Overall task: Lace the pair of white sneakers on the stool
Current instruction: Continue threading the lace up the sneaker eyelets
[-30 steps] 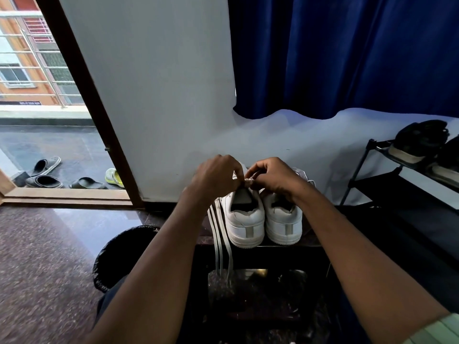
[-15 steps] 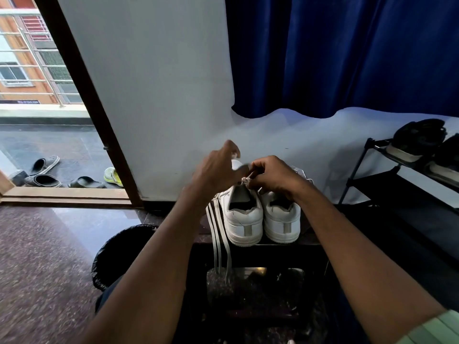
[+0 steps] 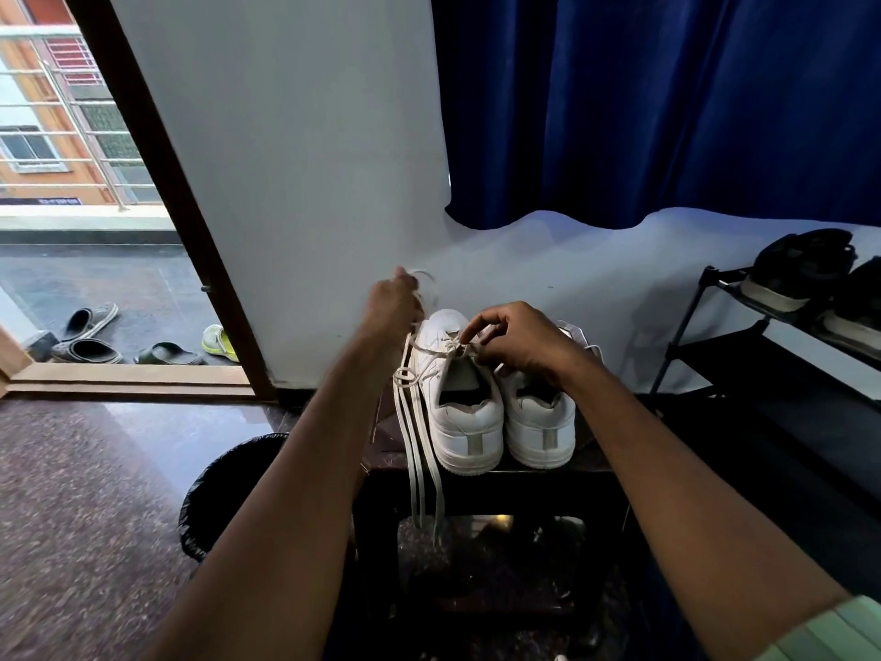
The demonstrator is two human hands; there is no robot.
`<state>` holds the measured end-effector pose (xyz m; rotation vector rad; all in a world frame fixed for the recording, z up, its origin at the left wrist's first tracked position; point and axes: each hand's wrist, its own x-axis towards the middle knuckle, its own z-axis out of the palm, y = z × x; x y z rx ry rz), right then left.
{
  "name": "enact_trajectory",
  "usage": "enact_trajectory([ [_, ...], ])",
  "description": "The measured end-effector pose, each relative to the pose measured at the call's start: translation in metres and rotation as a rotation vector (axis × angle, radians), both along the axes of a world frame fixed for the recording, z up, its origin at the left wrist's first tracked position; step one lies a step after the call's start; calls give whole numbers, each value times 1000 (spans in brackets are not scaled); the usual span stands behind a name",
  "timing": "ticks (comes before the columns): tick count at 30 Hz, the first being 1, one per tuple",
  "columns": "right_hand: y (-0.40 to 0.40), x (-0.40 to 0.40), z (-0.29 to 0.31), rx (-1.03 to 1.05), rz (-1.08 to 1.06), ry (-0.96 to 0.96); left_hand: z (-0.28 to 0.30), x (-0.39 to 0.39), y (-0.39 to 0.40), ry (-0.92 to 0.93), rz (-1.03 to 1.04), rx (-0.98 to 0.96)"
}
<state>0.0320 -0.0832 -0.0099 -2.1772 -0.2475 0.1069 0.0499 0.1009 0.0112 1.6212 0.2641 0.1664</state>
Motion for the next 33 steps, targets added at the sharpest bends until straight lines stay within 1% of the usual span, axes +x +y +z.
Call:
enact_trajectory([
  [1,1,0,0,-33,3,-27,-3,3,6,6,73,-8],
  [2,2,1,-1,-73,17,-59,-7,5,13,16,111,113],
  [4,4,1,-3,-177,60,-128,-17,3,22,106,142,606],
  [5,6,1,-4,-233,78,-165,-20,-1,21,117,143,814],
  [6,8,1,-6,-283,89,-198,-20,-6,19,84,109,931],
  [7,10,2,-7,-319,98,-227,-17,-10,15,46,43,968],
  [8,11,4,-10,-344,101,-249,-15,-13,12,19,-45,934],
  [9,12,6,-11,-352,104,-263,-15,-14,9,33,-141,856],
  [11,12,11,-16,-346,107,-255,-16,-18,3,164,-321,704],
  [13,10,14,-16,-297,123,-199,-16,-21,2,251,-357,620],
  [14,7,14,-13,-197,134,-127,-15,-22,2,263,-351,586],
  [15,4,12,-8,-35,129,-12,-13,-23,3,273,-341,552],
  [17,-3,6,4,384,109,268,-9,-23,5,323,-328,467],
  [18,-7,5,8,528,93,359,-8,-24,6,342,-324,447],
  [19,-8,2,13,606,68,408,-8,-24,6,354,-327,447],
  [20,-7,1,15,609,37,414,-8,-24,6,359,-331,445],
  [21,-6,0,13,528,9,378,-10,-22,5,356,-331,435],
  [23,0,-3,8,196,-24,198,-11,-20,4,354,-328,421],
  [24,4,-3,6,71,-28,92,-11,-21,3,353,-333,419],
  [25,7,-2,4,48,-31,17,-10,-21,4,352,-347,419],
  [26,9,-1,4,130,-36,-10,-9,-22,4,351,-368,426],
  [27,9,-1,7,296,-39,18,-7,-24,4,359,-388,433],
  [29,8,1,15,707,-3,174,-8,-25,4,349,-396,431],
  [30,9,1,17,851,14,237,-10,-25,5,334,-382,431],
  [31,10,1,17,879,1,245,-11,-25,5,318,-364,426],
  [32,13,1,14,769,-40,184,-12,-25,5,312,-349,423],
  [33,14,0,11,539,-77,72,-12,-24,5,312,-341,416],
])
